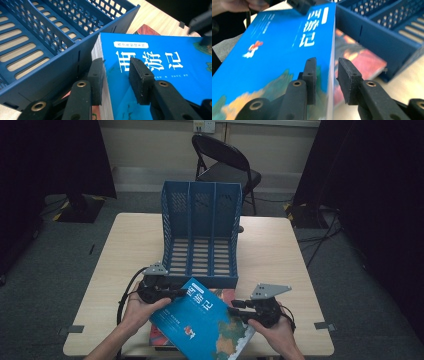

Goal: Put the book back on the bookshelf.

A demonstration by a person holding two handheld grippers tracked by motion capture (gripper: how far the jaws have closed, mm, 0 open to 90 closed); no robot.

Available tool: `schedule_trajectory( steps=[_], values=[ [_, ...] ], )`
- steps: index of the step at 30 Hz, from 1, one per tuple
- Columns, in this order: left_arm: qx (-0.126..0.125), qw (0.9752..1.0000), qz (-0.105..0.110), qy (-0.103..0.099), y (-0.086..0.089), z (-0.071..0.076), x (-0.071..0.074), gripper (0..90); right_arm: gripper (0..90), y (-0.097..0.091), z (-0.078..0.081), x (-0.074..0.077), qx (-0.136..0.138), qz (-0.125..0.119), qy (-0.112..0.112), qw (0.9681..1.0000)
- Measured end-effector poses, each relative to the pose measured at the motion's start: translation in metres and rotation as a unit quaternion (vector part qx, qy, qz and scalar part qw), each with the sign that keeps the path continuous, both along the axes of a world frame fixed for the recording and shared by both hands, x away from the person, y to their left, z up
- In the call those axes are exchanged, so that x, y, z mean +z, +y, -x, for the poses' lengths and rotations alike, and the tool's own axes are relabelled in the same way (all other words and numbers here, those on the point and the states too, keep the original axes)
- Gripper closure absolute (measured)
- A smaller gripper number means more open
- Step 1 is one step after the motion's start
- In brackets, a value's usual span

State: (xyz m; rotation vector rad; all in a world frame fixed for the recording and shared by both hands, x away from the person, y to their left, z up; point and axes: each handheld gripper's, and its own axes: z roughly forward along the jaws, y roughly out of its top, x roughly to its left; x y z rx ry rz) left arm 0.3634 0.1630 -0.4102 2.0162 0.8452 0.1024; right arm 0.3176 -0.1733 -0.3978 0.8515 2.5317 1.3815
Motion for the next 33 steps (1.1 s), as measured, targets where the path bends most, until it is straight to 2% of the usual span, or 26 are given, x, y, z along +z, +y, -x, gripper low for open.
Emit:
schedule_trajectory(
  steps=[1, 4, 6, 7, 9, 12, 18, 19, 20, 23, 26, 29, 32, 33],
  values=[
    [0.0, 1.0, 0.0, 0.0, 0.0, 0.0, 0.0, 64.8, 68.3, 0.0, 0.0, 0.0, 0.0, 0.0, 0.0, 1.0],
    [0.004, 1.0, 0.008, 0.005, 0.007, 0.006, -0.001, 64.8, 67.2, 0.007, -0.017, 0.003, 0.003, -0.004, 0.0, 1.0],
    [0.011, 0.9998, 0.016, 0.001, 0.013, 0.014, -0.003, 67.1, 66.5, 0.015, -0.03, 0.005, 0.017, -0.005, 0.005, 0.9998],
    [0.015, 0.9997, 0.018, -0.004, 0.015, 0.018, -0.004, 67.1, 66.5, 0.015, -0.03, 0.005, 0.017, -0.005, 0.005, 0.9998],
    [0.016, 0.9996, 0.02, 0.005, 0.022, 0.025, -0.003, 66.5, 66.6, 0.02, -0.036, 0.004, 0.029, -0.008, 0.007, 0.9995],
    [0.01, 0.9996, 0.027, 0.004, 0.031, 0.033, -0.005, 65.8, 67.0, 0.027, -0.04, 0.0, 0.042, -0.004, 0.014, 0.999],
    [0.021, 0.9988, 0.042, 0.011, 0.052, 0.053, -0.008, 61.2, 69.9, 0.036, -0.038, -0.005, 0.061, 0.006, 0.023, 0.9978],
    [0.022, 0.9989, 0.041, 0.008, 0.055, 0.057, -0.008, 61.0, 69.8, 0.036, -0.038, -0.006, 0.06, 0.007, 0.022, 0.9979],
    [0.027, 0.9987, 0.042, 0.007, 0.058, 0.062, -0.008, 60.6, 70.0, 0.034, -0.038, -0.008, 0.058, -0.002, 0.029, 0.9979],
    [0.028, 0.999, 0.035, 0.005, 0.068, 0.074, -0.007, 60.7, 70.1, 0.033, -0.04, -0.01, 0.057, -0.012, 0.037, 0.9976],
    [0.008, 0.9996, 0.027, 0.002, 0.074, 0.083, -0.005, 60.9, 70.1, 0.034, -0.039, -0.009, 0.056, -0.005, 0.033, 0.9979],
    [0.007, 0.9999, 0.016, 0.001, 0.079, 0.09, -0.01, 61.0, 70.1, 0.034, -0.039, -0.009, 0.054, -0.006, 0.033, 0.998],
    [0.018, 0.999, 0.038, 0.016, 0.081, 0.092, -0.016, 61.5, 70.1, 0.034, -0.039, -0.009, 0.054, -0.004, 0.035, 0.9979],
    [0.02, 0.9989, 0.041, 0.014, 0.081, 0.092, -0.017, 61.5, 70.1, 0.034, -0.039, -0.009, 0.054, -0.004, 0.035, 0.9979]
  ],
)
